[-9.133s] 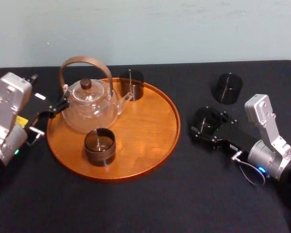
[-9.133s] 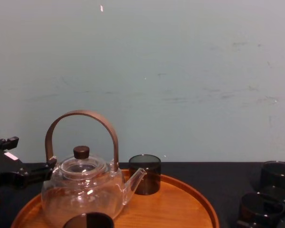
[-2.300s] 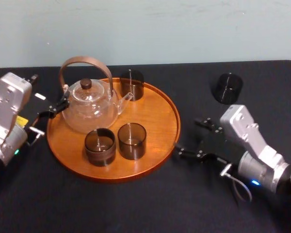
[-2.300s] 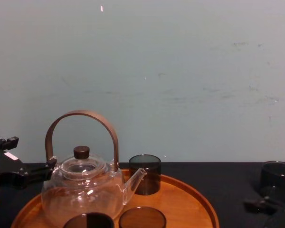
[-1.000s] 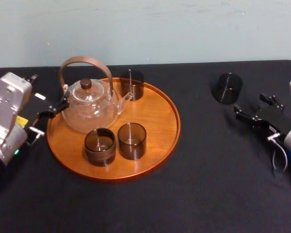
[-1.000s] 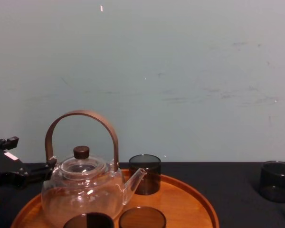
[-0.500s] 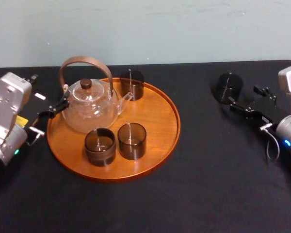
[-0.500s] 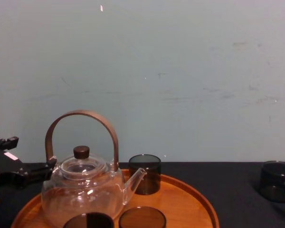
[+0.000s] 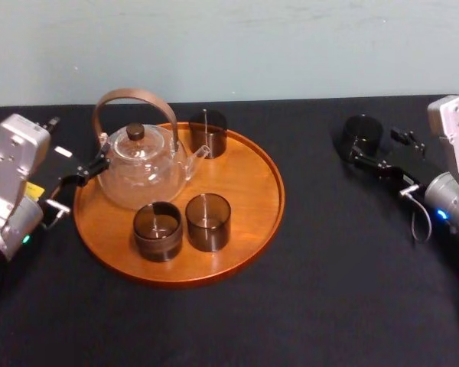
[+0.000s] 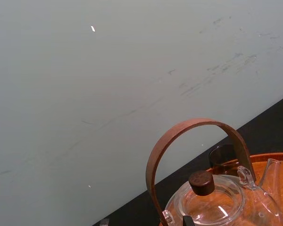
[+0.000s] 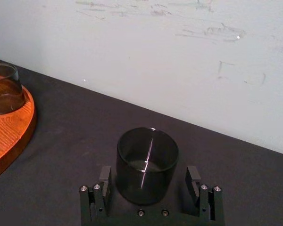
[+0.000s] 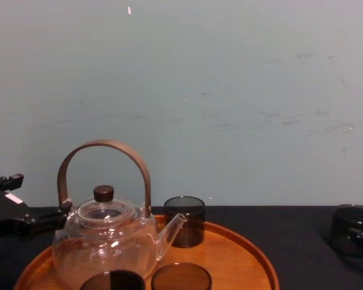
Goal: Pick up the glass from the table and place it on the tray.
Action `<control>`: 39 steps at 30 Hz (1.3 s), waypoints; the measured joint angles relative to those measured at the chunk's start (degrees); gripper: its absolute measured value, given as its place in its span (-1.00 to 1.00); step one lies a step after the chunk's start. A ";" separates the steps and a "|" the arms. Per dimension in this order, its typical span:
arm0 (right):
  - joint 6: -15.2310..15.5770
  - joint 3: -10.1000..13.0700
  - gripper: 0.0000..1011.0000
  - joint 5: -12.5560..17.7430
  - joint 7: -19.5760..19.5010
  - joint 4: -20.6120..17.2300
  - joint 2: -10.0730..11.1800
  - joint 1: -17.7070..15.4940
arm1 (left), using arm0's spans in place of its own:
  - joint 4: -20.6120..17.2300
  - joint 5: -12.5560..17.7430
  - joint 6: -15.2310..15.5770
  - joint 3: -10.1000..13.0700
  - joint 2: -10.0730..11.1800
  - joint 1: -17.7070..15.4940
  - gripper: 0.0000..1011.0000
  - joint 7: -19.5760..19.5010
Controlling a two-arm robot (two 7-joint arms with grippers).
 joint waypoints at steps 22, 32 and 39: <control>-5.75 -1.17 0.98 -0.76 2.57 13.43 -3.32 8.81 | 0.00 0.00 0.00 0.00 0.00 0.00 1.00 0.00; -7.19 -1.38 0.98 -1.45 2.77 17.36 -4.32 11.34 | 0.00 0.00 0.00 0.00 0.00 0.00 1.00 0.00; -7.17 -1.37 0.98 -1.45 2.77 17.04 -4.23 11.16 | 0.00 0.00 0.00 0.00 0.00 0.00 1.00 0.00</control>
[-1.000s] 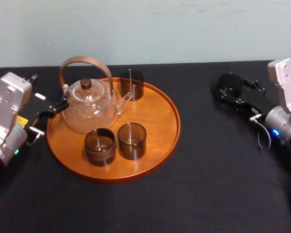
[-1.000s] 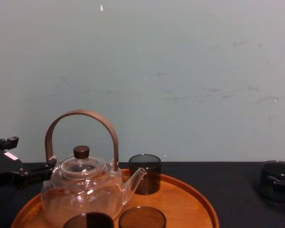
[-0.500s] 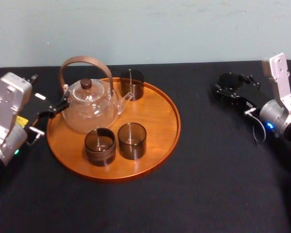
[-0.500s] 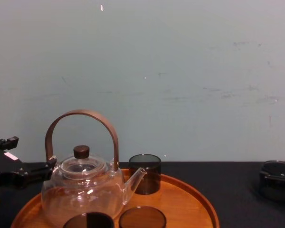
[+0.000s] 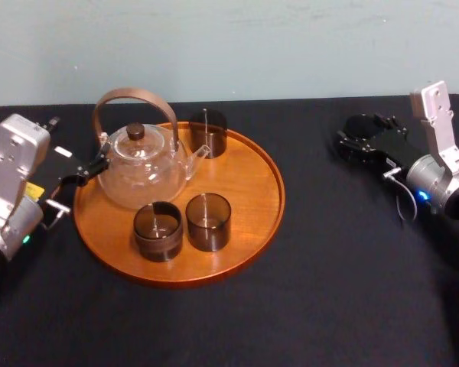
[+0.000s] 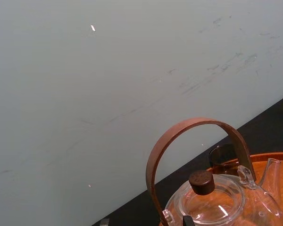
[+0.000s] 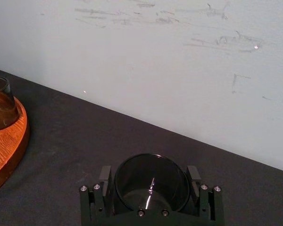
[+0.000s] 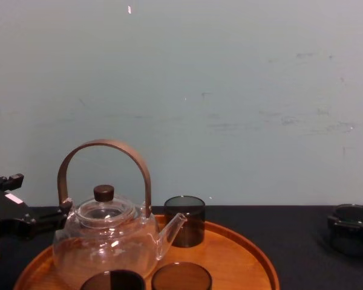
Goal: Pick up the glass from the table and place it on the tray.
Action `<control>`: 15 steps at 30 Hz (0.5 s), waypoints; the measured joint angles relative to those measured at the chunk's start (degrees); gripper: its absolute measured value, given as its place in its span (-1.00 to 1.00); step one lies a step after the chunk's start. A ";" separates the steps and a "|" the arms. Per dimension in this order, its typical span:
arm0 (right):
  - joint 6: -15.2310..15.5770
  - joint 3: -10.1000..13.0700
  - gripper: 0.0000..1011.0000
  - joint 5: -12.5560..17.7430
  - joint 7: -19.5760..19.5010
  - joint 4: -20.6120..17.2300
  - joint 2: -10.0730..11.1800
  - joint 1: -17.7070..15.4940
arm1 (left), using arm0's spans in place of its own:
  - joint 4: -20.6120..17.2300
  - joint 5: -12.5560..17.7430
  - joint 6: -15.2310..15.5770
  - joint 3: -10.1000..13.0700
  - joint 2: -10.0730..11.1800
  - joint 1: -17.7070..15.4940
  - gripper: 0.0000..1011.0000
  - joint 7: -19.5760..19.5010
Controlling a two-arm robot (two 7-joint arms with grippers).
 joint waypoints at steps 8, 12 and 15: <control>0.07 0.03 0.82 0.04 -0.01 -0.19 0.05 -0.13 | 0.00 0.00 0.00 0.00 0.00 0.00 1.00 0.00; 0.11 0.03 0.80 0.05 -0.02 -0.25 0.07 -0.17 | 0.00 0.00 0.00 0.00 0.00 0.00 1.00 0.00; 0.13 0.03 0.80 0.07 -0.03 -0.28 0.09 -0.18 | 0.00 0.00 0.00 0.00 0.00 0.00 1.00 0.00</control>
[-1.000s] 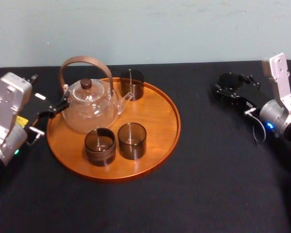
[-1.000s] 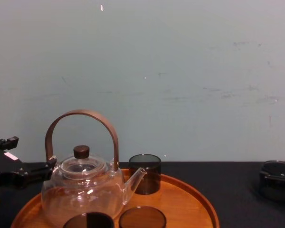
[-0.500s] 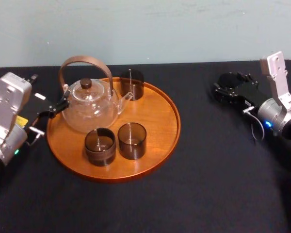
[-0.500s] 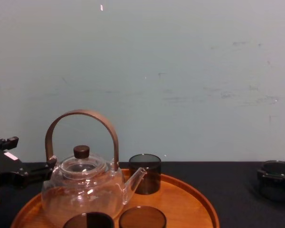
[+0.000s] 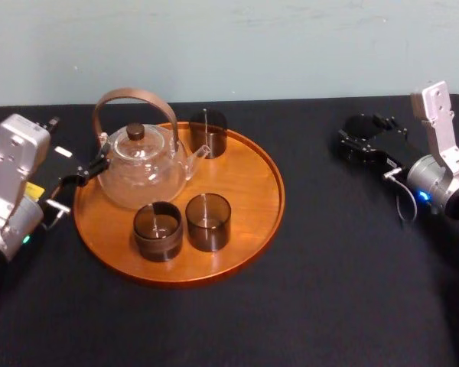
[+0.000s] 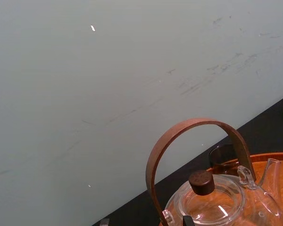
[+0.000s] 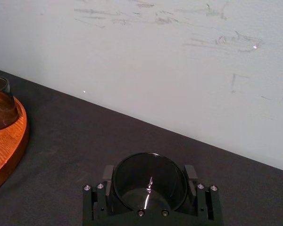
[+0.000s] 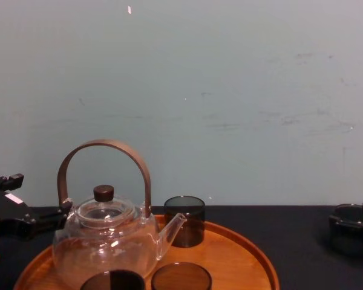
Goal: Pick up the glass from the table and place it on the tray.
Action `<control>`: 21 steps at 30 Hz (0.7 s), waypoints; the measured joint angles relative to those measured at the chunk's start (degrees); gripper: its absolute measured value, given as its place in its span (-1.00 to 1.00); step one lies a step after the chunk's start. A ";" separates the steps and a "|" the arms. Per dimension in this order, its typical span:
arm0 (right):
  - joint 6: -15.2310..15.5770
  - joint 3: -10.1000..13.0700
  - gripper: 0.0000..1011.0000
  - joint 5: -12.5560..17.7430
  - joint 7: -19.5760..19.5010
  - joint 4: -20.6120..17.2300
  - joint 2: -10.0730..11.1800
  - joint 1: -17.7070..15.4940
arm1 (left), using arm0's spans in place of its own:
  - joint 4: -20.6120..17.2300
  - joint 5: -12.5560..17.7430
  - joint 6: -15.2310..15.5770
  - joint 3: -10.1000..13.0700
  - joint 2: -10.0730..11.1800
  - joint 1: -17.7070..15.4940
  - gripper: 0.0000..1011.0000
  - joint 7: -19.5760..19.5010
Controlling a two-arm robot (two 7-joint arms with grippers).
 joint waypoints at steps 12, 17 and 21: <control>0.04 0.00 0.80 0.05 -0.03 -0.07 0.05 -0.07 | 0.00 0.00 0.00 0.00 0.00 0.00 1.00 0.00; 0.09 0.00 0.80 0.05 -0.03 -0.09 0.05 -0.09 | 0.00 0.00 0.00 0.00 0.00 0.00 1.00 0.00; 0.11 0.00 0.80 0.05 -0.03 -0.10 0.05 -0.09 | 0.00 0.00 0.00 0.00 0.00 0.00 1.00 0.00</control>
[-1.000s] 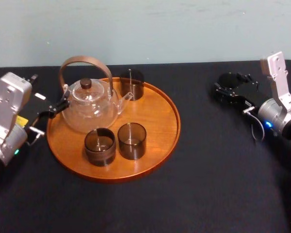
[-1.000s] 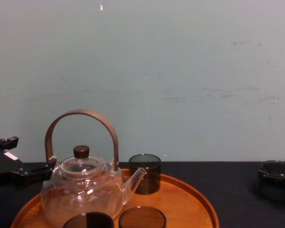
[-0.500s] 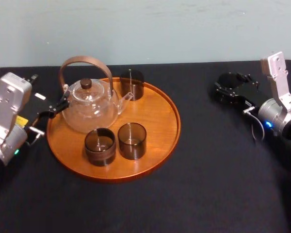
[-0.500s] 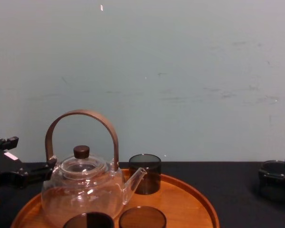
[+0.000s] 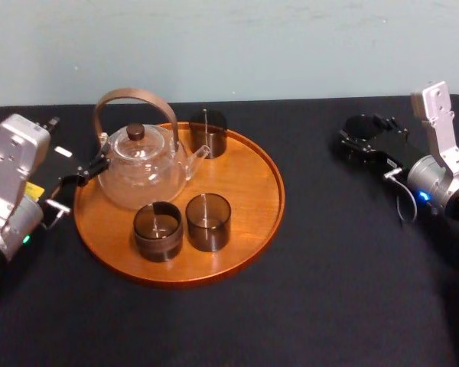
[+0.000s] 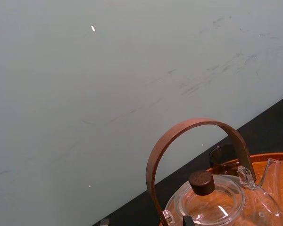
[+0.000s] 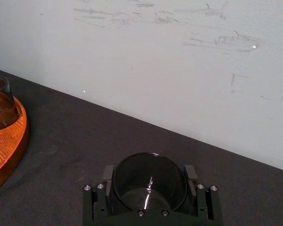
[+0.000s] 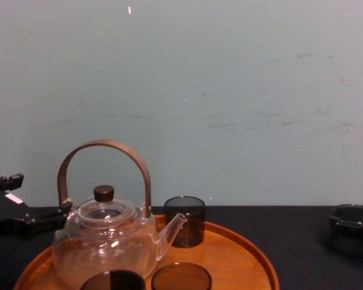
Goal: Pick up the glass from the table and place it on the tray.
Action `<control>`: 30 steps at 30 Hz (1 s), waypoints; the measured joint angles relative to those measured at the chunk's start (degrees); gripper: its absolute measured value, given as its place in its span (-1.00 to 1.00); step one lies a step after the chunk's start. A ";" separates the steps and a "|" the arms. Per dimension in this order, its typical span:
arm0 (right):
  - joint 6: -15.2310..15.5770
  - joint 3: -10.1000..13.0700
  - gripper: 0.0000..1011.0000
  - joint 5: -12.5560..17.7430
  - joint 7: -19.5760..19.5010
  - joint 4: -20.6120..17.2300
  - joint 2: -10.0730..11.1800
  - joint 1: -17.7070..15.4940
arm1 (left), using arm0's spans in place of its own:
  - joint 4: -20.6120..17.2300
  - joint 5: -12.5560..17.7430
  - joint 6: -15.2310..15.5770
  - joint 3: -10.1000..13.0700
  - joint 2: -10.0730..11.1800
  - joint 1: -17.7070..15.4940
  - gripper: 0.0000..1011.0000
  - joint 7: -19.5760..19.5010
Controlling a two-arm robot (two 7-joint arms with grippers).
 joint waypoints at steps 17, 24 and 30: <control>0.00 0.00 0.80 0.00 0.01 0.00 0.00 0.00 | 0.00 0.00 0.00 0.00 0.00 0.00 1.00 0.00; 0.00 0.00 0.80 0.00 0.01 0.00 0.00 0.00 | 0.00 0.00 0.00 0.00 0.00 0.00 1.00 0.00; 0.00 0.00 0.80 0.00 0.01 0.00 0.00 0.00 | 0.00 0.00 0.00 0.00 0.00 0.00 1.00 0.00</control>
